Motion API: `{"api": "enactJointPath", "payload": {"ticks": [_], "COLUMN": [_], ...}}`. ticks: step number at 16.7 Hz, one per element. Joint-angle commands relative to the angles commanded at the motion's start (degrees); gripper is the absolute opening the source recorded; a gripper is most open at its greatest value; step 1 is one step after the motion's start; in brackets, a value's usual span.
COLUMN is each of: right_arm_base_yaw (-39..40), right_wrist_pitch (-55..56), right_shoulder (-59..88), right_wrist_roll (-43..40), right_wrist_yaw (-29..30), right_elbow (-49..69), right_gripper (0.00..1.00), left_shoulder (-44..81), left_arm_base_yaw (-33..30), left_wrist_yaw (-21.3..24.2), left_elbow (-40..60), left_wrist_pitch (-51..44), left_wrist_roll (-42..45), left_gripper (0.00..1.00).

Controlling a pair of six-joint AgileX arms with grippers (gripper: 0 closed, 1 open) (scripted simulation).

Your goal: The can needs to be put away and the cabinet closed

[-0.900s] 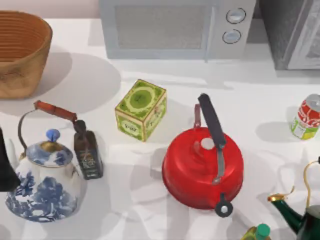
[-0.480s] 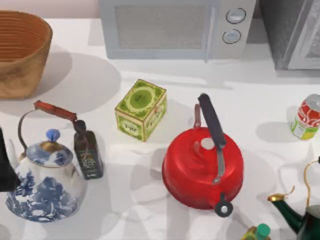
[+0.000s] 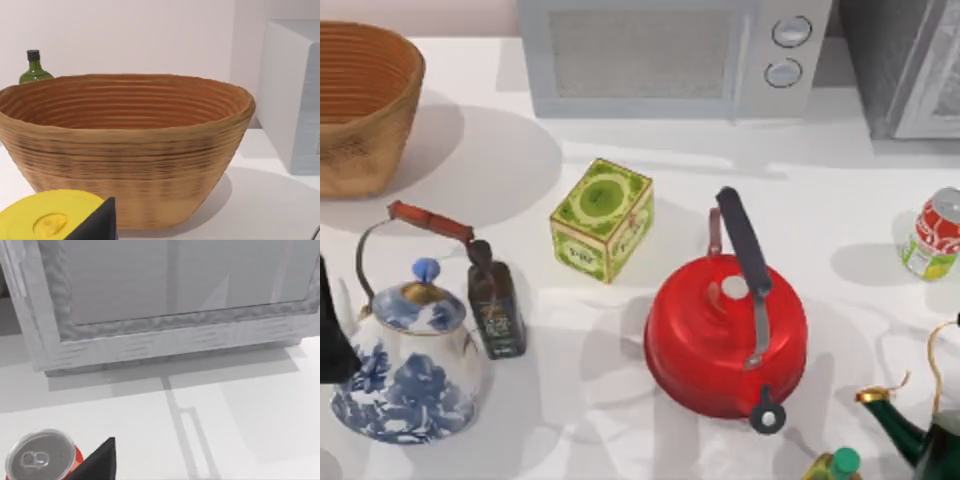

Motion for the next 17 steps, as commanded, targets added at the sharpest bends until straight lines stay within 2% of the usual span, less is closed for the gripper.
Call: {"api": "enactJointPath", "payload": {"ticks": [9,17], "right_arm_base_yaw": [1.62,5.61], "right_wrist_pitch": [1.98,3.12], "right_shoulder": [22.49,35.94], "right_wrist_roll": [3.09,5.08], "right_wrist_yaw": [1.2,1.01], "right_elbow": [9.83,14.28], "right_gripper": [1.0,1.0], "left_shoulder": [0.0,0.0], "left_arm_base_yaw": [0.0,0.0], "left_wrist_yaw": [0.0,0.0], "left_elbow": [0.0,0.0], "left_wrist_pitch": [0.0,0.0], "left_wrist_roll": [0.0,0.0], "left_gripper": [1.0,1.0]}}
